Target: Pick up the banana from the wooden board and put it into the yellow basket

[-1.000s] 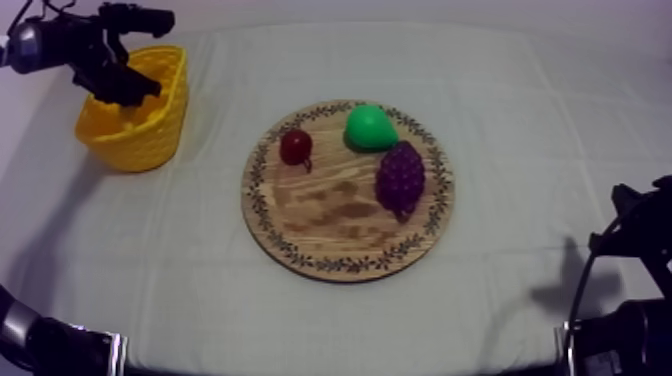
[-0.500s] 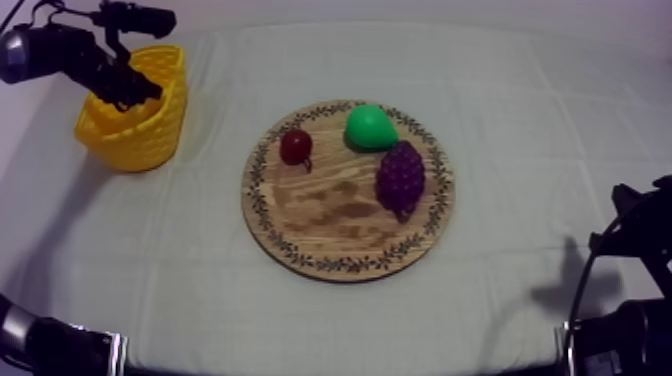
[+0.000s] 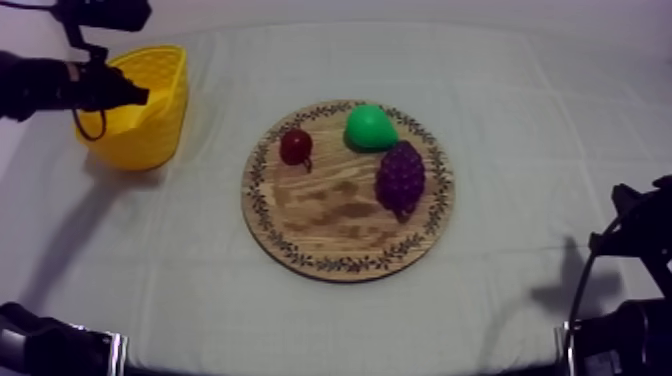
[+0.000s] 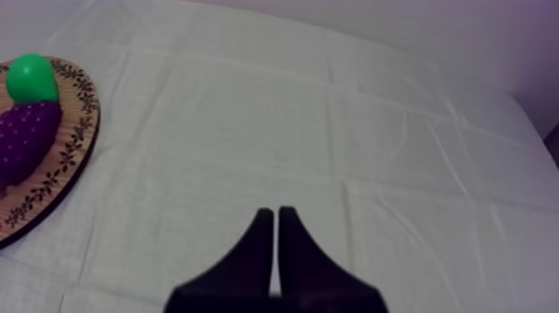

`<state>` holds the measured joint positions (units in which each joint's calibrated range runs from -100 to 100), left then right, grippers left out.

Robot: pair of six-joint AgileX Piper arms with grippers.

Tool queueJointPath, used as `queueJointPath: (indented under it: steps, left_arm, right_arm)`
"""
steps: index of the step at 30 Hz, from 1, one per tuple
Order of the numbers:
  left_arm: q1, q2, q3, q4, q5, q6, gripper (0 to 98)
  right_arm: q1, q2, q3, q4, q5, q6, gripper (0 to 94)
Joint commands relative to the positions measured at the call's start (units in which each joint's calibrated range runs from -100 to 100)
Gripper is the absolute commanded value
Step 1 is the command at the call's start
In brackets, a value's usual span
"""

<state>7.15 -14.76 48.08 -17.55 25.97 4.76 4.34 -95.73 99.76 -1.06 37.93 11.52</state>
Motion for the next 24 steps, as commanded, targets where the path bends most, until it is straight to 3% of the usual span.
queueJointPath:
  steps: [1, 4, 10, 12, 17, 24]
  left_arm:
    - [0.0, -12.4, 7.5, 0.74, -1.0, -0.1, 0.1]
    - [-0.5, -21.4, 13.9, 3.11, -1.9, -1.3, 0.0]
    - [-2.9, -38.4, 25.3, 11.52, -2.6, -7.3, 0.0]
    - [-3.4, -43.4, 28.8, 13.28, -2.3, -8.2, 0.0]
    - [-4.5, -54.9, 37.2, 16.11, -1.1, -9.0, 0.0]
    - [-5.5, -67.0, 44.7, 17.01, 2.2, -8.6, 0.0]
  right_arm:
    - [0.0, 0.0, 0.0, 0.0, 0.1, 0.0, 0.3]
    - [0.0, 0.0, 0.0, 0.0, 0.1, 0.0, 0.3]
    - [0.0, 0.0, 0.0, 0.0, 0.1, 0.0, 0.3]
    - [0.0, 0.0, 0.0, 0.0, 0.1, 0.0, 0.3]
    - [0.0, 0.0, 0.0, 0.0, 0.1, 0.0, 0.3]
    - [0.0, 0.0, 0.0, 0.0, 0.1, 0.0, 0.3]
